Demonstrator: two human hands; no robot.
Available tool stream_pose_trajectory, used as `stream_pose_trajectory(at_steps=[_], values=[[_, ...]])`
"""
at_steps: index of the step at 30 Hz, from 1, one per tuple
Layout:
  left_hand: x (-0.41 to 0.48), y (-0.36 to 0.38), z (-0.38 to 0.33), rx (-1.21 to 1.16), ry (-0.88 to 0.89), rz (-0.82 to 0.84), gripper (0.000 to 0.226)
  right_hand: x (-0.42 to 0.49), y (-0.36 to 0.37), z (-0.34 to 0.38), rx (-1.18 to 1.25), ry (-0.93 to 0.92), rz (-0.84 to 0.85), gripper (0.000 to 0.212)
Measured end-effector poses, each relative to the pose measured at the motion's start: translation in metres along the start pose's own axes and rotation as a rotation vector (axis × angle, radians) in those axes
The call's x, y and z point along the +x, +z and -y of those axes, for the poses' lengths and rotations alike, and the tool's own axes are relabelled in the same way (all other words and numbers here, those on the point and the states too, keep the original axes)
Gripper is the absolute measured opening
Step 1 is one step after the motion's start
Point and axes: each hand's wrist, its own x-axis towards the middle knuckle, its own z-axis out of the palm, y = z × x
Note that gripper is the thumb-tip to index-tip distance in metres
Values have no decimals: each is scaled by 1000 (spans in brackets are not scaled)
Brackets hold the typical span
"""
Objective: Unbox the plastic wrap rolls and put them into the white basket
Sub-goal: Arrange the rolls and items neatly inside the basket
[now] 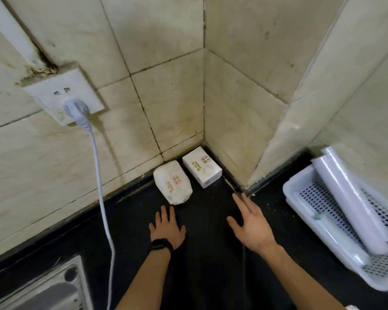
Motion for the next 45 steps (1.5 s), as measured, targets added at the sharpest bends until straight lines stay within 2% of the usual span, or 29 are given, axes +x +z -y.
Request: stream_pose_trajectory(at_steps=[3, 5, 11, 19, 26, 30, 33, 38, 45], values=[[-27, 4, -27, -90, -42, -51, 72, -66, -16, -36, 91, 1, -79, 63], [-53, 14, -53, -126, -9, -53, 70, -105, -27, -57, 150, 33, -137, 59], [-116, 45, -144, -152, 257, -30, 70, -185, -62, -116, 214, 151, -331, 55], [-145, 49, -240, -77, 552, -125, 66, -221, -91, -180, 209, 290, -409, 50], [-100, 20, -301, 4, 820, -191, 51, -178, -103, -207, 178, 377, -359, 52], [-58, 9, -343, 176, 911, -28, 43, -128, -112, -214, 107, 397, -241, 49], [-37, 10, -376, 387, 952, -22, 40, -98, -120, -220, 51, 437, -121, 46], [-6, 14, -410, 641, 945, 171, 60, -75, -120, -230, -23, 563, 56, 40], [6, 14, -420, 919, 1009, 28, 26, -71, -118, -236, -131, 530, 127, 31]])
